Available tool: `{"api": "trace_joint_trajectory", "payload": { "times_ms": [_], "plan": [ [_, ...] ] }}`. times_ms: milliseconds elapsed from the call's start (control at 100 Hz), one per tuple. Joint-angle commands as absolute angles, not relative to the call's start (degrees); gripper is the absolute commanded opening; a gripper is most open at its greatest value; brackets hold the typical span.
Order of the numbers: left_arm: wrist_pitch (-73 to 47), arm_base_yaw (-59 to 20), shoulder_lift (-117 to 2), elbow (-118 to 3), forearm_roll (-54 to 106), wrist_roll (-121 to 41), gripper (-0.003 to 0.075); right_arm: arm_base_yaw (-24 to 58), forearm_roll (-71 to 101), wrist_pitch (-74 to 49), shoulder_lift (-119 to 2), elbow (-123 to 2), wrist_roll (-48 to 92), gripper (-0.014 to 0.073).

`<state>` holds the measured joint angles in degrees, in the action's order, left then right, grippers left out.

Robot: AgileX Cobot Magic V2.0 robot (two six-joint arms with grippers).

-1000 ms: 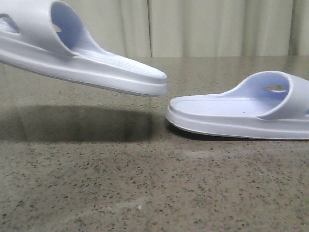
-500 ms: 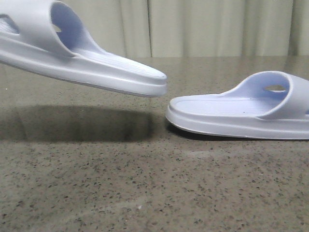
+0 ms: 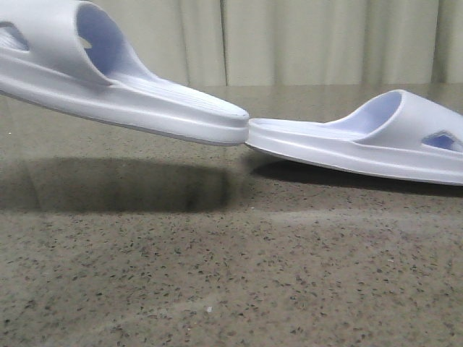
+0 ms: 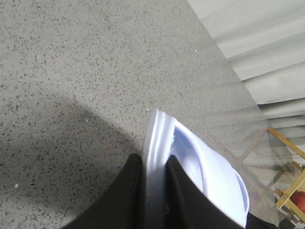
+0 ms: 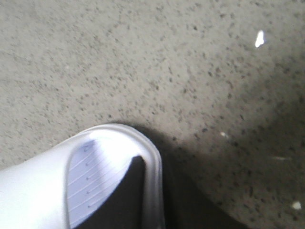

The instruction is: Insert blue slippers together front up

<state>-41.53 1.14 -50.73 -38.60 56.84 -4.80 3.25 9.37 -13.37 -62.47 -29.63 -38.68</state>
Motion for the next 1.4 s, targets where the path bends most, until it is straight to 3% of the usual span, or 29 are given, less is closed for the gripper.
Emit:
{"api": "trace_joint_trajectory", "payload": {
  "times_ms": [0, 520, 780, 1390],
  "plan": [
    [-40.3, 1.3, -50.1, -40.1, 60.5, -4.7, 0.0016, 3.0, 9.3, -7.6, -62.1, -30.8, -38.7, -0.0107],
    [-39.3, 1.3, -50.1, -40.1, 61.7, -4.7, 0.0016, 3.0, 10.7, -1.7, -48.7, -35.7, -38.7, -0.0107],
    [-39.2, 1.3, -50.1, -40.1, 63.0, -4.7, 0.0016, 3.4, 10.4, -8.9, -43.1, -39.5, -38.7, -0.0107],
    [-45.5, 1.3, -50.1, -40.1, 76.4, -12.3, 0.0016, 17.7, 12.9, -9.4, -42.1, -39.5, -38.7, -0.0107]
  ]
}}
